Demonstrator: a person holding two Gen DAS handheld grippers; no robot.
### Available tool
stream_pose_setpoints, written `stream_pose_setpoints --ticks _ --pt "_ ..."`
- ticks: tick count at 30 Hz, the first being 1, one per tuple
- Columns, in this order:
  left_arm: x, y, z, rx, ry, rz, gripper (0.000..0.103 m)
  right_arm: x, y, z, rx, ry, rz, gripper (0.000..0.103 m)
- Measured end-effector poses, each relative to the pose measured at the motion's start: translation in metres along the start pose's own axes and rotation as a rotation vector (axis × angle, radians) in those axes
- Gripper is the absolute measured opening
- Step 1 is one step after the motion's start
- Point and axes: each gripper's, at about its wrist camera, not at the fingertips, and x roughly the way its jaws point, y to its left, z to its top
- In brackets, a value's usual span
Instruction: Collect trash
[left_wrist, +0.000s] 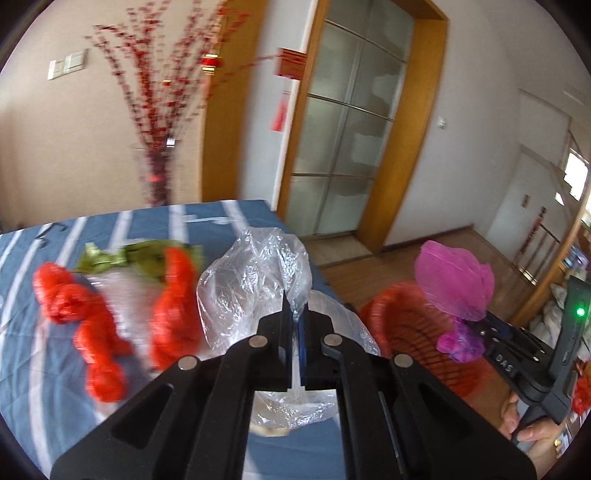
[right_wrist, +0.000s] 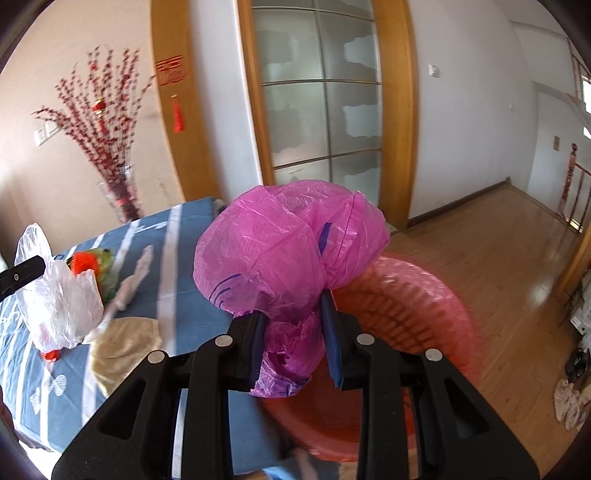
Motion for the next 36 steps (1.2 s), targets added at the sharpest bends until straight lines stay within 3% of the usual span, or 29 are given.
stream_pose_setpoints --ticks 13,20,25,27,31,33,36 --pt "0.067 -0.115 -0.013 0.11 0.067 -0.232 0.004 0.004 -0.07 -0.006 0.116 0.01 -0.087 0.029" --pt "0.102 -0.152 -0.021 0.155 0.113 -0.277 0.004 0.013 -0.092 -0.005 0.166 0.014 -0.096 0.029" --pt "0.127 -0.163 -0.026 0.144 0.157 -0.282 0.006 0.022 -0.103 -0.006 0.208 0.029 -0.062 0.036" --pt "0.133 -0.162 -0.027 0.136 0.172 -0.277 0.011 0.026 -0.107 -0.007 0.218 0.033 -0.05 0.039" --pt "0.143 -0.155 -0.031 0.101 0.19 -0.285 0.035 0.031 -0.111 -0.011 0.232 0.051 -0.042 0.046" --pt "0.143 -0.149 -0.032 0.087 0.197 -0.282 0.038 0.03 -0.113 -0.013 0.24 0.052 -0.047 0.053" --pt "0.14 -0.14 -0.033 0.076 0.201 -0.265 0.038 0.024 -0.111 -0.013 0.223 0.039 -0.072 0.054"
